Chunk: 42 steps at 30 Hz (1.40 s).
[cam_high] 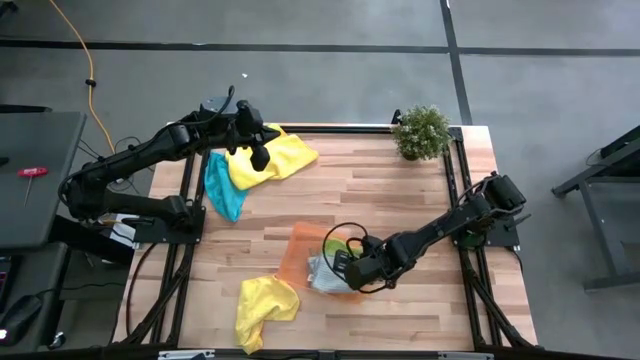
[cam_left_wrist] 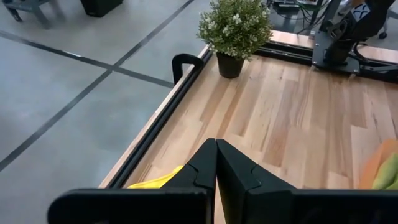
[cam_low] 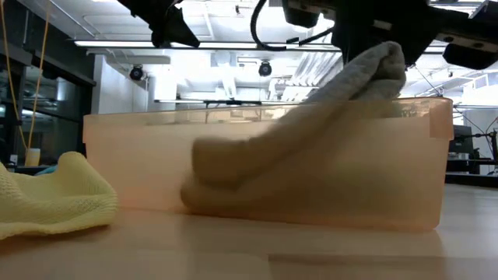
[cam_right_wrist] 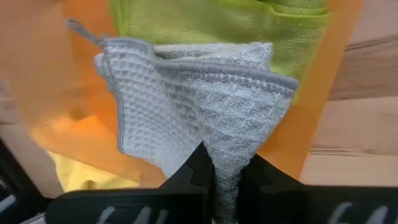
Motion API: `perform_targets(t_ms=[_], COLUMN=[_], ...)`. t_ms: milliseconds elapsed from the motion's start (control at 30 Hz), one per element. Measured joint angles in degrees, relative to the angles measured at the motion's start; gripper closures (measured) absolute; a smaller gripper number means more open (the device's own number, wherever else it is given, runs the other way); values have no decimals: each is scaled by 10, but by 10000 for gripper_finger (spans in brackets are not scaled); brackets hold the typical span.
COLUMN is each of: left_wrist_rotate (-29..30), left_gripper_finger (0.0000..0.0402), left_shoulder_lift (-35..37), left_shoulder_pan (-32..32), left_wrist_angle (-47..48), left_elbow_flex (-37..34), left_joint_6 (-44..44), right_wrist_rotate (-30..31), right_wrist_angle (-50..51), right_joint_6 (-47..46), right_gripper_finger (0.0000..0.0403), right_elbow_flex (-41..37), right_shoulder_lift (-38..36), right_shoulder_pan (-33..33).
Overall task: Fold microfiber towels
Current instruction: Put the gray towel into the bin
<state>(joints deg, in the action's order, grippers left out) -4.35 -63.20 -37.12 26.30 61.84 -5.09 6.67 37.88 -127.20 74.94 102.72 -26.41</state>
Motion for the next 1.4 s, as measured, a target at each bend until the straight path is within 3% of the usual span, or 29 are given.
perform_targets(t_ms=[267,533,700,867,1033,1167,1267,1400], left_wrist_rotate=[3,5,5,5,5,3,1,1], left_gripper_finger=[401,401,401,401,401,401,401,401], left_shoulder_lift=[0,0,0,0,0,0,0,0], left_shoulder_pan=[0,0,0,0,0,0,0,0], left_wrist_angle=[0,0,0,0,-5,-3,-2,-2], left_elbow_flex=[0,0,0,0,0,0,0,0], left_joint_6=[-1,-11,-11,-11,-11,-9,0,4], right_wrist_rotate=[-40,-78,-34,4,-106,-188,-204,-236], right_wrist_angle=[8,9,57,71,-25,-40,-30,3], right_joint_6=[-14,33,74,196,444,564,628,728], right_gripper_finger=[375,264,200,180,210,303,384,377], right_elbow_flex=[0,0,0,0,1,0,0,0], right_shoulder_lift=[0,-1,-36,-69,-44,-8,3,3], right_shoulder_pan=[10,9,16,43,80,100,104,111])
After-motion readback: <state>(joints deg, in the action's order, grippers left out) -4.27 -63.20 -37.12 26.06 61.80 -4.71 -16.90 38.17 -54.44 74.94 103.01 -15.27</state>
